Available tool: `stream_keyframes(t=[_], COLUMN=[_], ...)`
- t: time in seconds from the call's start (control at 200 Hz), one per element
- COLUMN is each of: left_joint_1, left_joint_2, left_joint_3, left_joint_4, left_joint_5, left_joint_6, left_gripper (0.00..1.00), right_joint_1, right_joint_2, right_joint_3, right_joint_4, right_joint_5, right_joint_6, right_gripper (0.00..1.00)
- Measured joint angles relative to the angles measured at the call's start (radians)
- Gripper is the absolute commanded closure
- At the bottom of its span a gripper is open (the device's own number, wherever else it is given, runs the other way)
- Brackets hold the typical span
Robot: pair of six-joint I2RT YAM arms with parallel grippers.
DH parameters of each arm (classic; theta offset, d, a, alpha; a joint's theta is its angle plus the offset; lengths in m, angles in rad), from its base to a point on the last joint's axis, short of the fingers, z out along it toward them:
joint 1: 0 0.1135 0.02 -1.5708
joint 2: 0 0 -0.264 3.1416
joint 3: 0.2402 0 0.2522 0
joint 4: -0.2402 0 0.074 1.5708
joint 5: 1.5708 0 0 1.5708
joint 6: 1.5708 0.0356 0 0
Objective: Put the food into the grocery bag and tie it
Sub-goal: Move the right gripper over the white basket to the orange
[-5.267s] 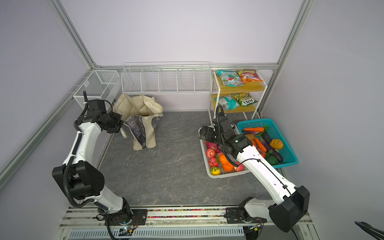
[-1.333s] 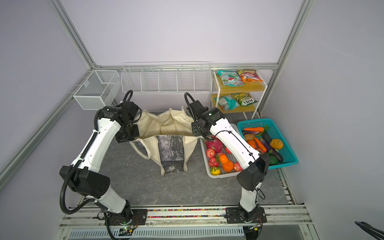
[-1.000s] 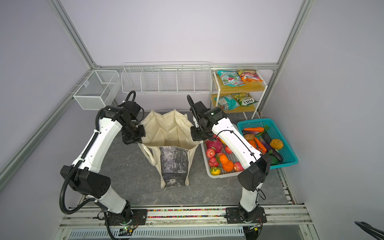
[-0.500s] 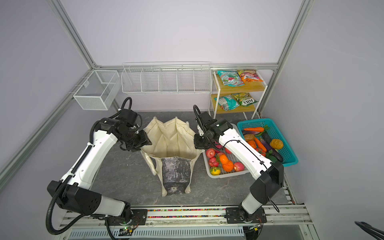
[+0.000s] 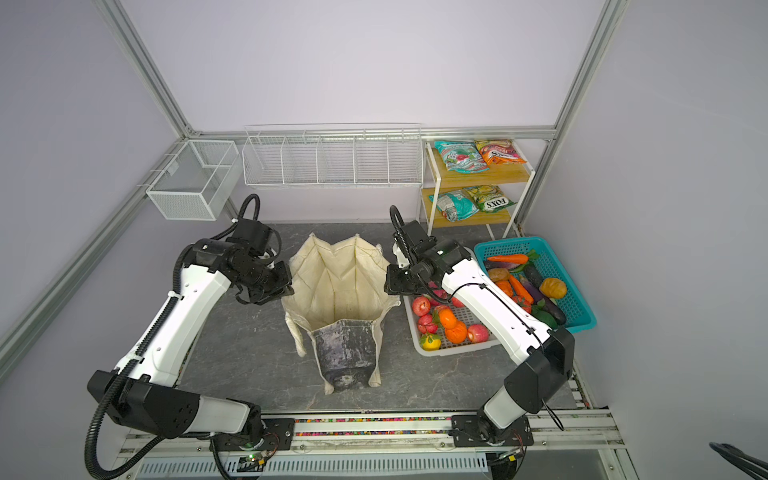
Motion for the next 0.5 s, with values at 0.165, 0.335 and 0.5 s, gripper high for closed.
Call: stream_keyframes(t=[0.165,0.335,0.5], left_joint_1=[0.0,0.0,0.0], left_joint_2=[0.009,0.009,0.009], left_joint_3=[0.006,0.006,0.006], left_joint_4=[-0.007,-0.006,-0.005], left_joint_5=[-0.015,-0.022,-0.021], left_joint_6=[0.018,0.043,0.067], left_gripper=[1.0,1.0,1.0], right_joint_1=[-0.003,-0.048,-0.141], right_joint_2=[-0.021,-0.07,-0.134], right_joint_3=[0.078,0.172,0.193], right_joint_4=[-0.003,-0.031,-0.075], right_joint_5=[0.06,0.141,0.223], right_joint_6=[-0.029,-0.045,-0.045], right_gripper=[0.27,0.19,0.14])
